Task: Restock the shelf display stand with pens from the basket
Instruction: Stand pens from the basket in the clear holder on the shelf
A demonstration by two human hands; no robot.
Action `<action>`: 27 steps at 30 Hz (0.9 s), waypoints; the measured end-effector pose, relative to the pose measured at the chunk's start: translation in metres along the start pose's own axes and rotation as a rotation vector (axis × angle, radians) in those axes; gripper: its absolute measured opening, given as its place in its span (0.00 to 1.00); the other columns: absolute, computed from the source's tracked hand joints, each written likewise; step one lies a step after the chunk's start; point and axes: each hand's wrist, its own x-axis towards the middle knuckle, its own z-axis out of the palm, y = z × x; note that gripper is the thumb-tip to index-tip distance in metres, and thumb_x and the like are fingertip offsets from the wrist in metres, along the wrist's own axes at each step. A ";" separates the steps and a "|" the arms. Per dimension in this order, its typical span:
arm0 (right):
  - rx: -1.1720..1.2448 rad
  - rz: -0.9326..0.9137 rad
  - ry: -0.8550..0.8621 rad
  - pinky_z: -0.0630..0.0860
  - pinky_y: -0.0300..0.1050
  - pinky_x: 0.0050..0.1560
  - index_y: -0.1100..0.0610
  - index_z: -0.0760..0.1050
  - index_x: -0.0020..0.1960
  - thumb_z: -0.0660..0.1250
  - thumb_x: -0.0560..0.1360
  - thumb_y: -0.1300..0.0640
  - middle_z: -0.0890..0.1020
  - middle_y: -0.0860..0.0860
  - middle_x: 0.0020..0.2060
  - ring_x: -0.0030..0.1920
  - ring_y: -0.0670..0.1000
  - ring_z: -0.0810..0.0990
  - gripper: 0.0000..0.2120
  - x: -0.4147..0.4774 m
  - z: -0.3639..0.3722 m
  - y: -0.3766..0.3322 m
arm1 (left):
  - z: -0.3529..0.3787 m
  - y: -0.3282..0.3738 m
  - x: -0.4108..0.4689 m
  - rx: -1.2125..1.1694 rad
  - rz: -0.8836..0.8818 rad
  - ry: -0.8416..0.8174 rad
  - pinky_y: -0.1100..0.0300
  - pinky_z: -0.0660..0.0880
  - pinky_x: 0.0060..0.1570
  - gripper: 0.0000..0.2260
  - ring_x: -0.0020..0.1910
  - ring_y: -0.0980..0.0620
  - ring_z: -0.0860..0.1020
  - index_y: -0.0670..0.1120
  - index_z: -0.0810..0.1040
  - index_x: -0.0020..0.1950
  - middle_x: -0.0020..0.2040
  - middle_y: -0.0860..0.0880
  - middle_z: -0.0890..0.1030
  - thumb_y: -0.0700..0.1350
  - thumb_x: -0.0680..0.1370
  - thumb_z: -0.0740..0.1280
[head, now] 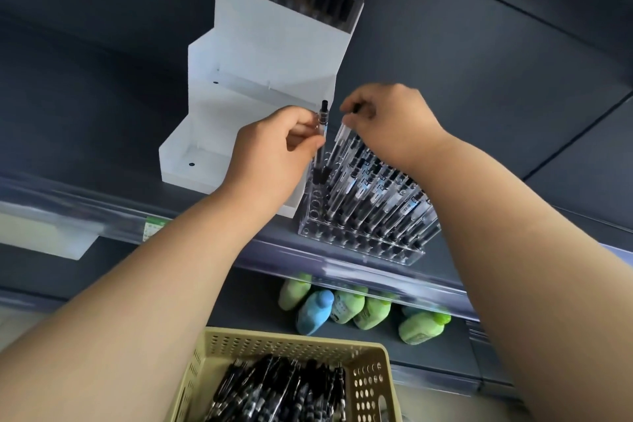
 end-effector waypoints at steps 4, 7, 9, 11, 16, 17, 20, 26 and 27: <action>-0.180 0.010 -0.158 0.70 0.49 0.62 0.48 0.80 0.51 0.63 0.77 0.51 0.81 0.45 0.48 0.53 0.51 0.77 0.08 0.002 0.006 -0.005 | 0.001 0.002 0.000 -0.001 0.008 -0.002 0.82 0.66 0.41 0.07 0.38 0.69 0.74 0.46 0.80 0.51 0.39 0.57 0.78 0.41 0.74 0.70; -0.227 0.056 -0.166 0.69 0.49 0.62 0.47 0.81 0.49 0.64 0.75 0.51 0.81 0.45 0.50 0.54 0.51 0.77 0.08 0.008 0.006 -0.011 | 0.001 0.002 0.000 -0.001 0.022 -0.001 0.82 0.67 0.42 0.07 0.38 0.69 0.74 0.46 0.80 0.51 0.40 0.56 0.79 0.40 0.74 0.70; -0.246 0.077 -0.177 0.70 0.50 0.62 0.49 0.81 0.50 0.64 0.74 0.53 0.81 0.46 0.51 0.54 0.52 0.77 0.08 0.013 0.007 -0.016 | 0.001 0.001 -0.001 -0.003 0.025 -0.007 0.81 0.68 0.43 0.07 0.38 0.68 0.75 0.46 0.80 0.52 0.41 0.56 0.79 0.40 0.74 0.70; -0.264 0.088 -0.201 0.71 0.50 0.62 0.51 0.80 0.51 0.64 0.74 0.53 0.80 0.47 0.51 0.55 0.52 0.76 0.09 0.016 0.006 -0.019 | 0.002 0.001 -0.001 -0.009 0.035 -0.019 0.80 0.69 0.44 0.07 0.38 0.65 0.76 0.46 0.80 0.52 0.41 0.56 0.79 0.40 0.74 0.70; -0.201 0.058 -0.244 0.74 0.48 0.55 0.50 0.79 0.46 0.67 0.72 0.52 0.79 0.46 0.46 0.51 0.52 0.77 0.05 0.009 -0.002 -0.018 | 0.009 -0.003 0.000 0.003 0.039 -0.102 0.78 0.69 0.44 0.07 0.38 0.67 0.75 0.45 0.80 0.52 0.40 0.57 0.79 0.40 0.75 0.69; -0.151 0.058 -0.228 0.74 0.48 0.56 0.48 0.80 0.47 0.68 0.72 0.53 0.79 0.44 0.44 0.51 0.50 0.78 0.05 0.006 -0.003 -0.016 | 0.011 -0.005 0.000 0.028 0.044 -0.121 0.76 0.70 0.44 0.06 0.37 0.66 0.75 0.45 0.79 0.52 0.39 0.58 0.78 0.40 0.75 0.69; 0.011 0.071 -0.124 0.74 0.45 0.58 0.47 0.80 0.51 0.69 0.73 0.54 0.78 0.41 0.41 0.51 0.47 0.78 0.07 -0.004 -0.006 -0.009 | 0.021 -0.011 -0.004 0.129 0.073 -0.197 0.68 0.73 0.47 0.06 0.41 0.59 0.77 0.44 0.79 0.52 0.43 0.53 0.81 0.41 0.76 0.68; 0.109 0.071 0.068 0.73 0.36 0.51 0.49 0.80 0.53 0.68 0.75 0.56 0.79 0.43 0.42 0.48 0.44 0.78 0.08 -0.022 -0.009 0.000 | 0.032 -0.013 -0.004 0.283 0.093 -0.246 0.64 0.69 0.46 0.09 0.47 0.53 0.75 0.43 0.74 0.59 0.52 0.46 0.80 0.40 0.79 0.62; 0.104 0.068 0.080 0.73 0.36 0.52 0.49 0.80 0.53 0.67 0.75 0.57 0.79 0.43 0.42 0.48 0.44 0.78 0.08 -0.025 -0.009 0.001 | 0.033 -0.015 -0.002 0.289 0.080 -0.243 0.65 0.68 0.44 0.09 0.46 0.54 0.73 0.43 0.73 0.60 0.53 0.46 0.80 0.39 0.79 0.61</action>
